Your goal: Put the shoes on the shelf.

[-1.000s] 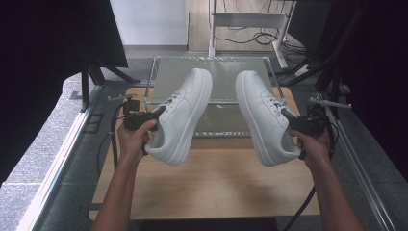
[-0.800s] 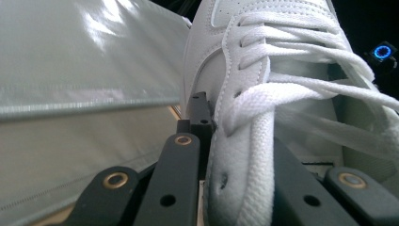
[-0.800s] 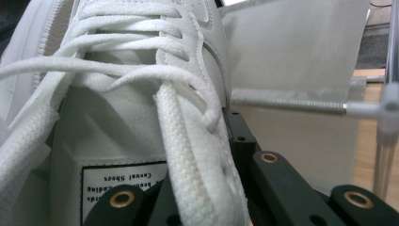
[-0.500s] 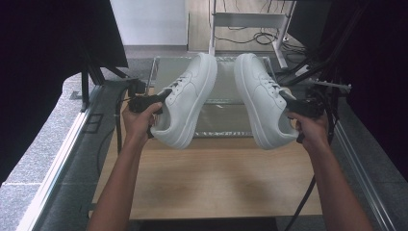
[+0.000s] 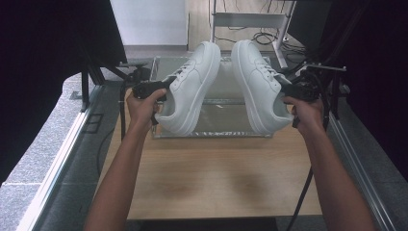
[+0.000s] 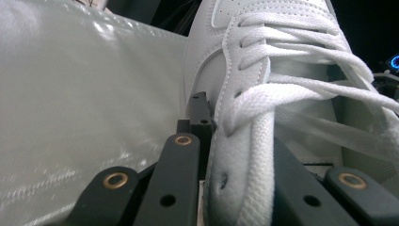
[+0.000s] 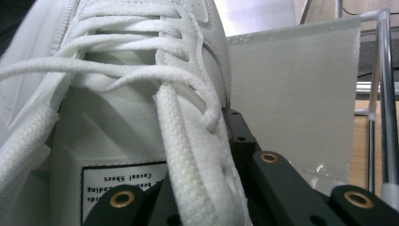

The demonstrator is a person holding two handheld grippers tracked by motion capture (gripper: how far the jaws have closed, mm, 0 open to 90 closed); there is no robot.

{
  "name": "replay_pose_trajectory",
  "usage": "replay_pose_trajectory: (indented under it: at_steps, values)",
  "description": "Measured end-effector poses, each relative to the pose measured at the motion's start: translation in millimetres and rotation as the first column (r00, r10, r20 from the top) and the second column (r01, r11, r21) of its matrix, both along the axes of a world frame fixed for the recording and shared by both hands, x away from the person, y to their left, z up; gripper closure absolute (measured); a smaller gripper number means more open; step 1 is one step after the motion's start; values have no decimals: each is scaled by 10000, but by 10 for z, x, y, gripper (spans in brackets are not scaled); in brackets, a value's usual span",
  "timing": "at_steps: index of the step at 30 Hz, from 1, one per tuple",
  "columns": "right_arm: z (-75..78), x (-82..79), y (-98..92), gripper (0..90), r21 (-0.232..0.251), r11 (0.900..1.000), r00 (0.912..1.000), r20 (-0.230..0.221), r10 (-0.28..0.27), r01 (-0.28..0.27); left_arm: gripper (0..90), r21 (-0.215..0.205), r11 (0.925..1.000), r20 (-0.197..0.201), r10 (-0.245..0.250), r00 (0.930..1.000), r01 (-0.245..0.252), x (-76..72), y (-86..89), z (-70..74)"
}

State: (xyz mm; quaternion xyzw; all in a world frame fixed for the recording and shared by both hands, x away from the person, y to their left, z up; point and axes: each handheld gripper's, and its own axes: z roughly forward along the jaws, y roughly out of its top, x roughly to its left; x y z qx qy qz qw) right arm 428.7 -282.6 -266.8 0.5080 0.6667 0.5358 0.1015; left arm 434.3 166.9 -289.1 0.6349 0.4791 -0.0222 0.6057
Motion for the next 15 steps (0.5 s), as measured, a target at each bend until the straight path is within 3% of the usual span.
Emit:
replay_pose_trajectory:
  at_steps: [9,15]
  values:
    - [101,132,67,873,-185,9990,9991,-58,-417,415,860,128,9992,-31,368,9993,-368,126,-37,114]
    - [141,268,152,872,-196,9980,9978,-266,-613,608,860,-8,9981,-277,612,9977,-613,253,-83,92]
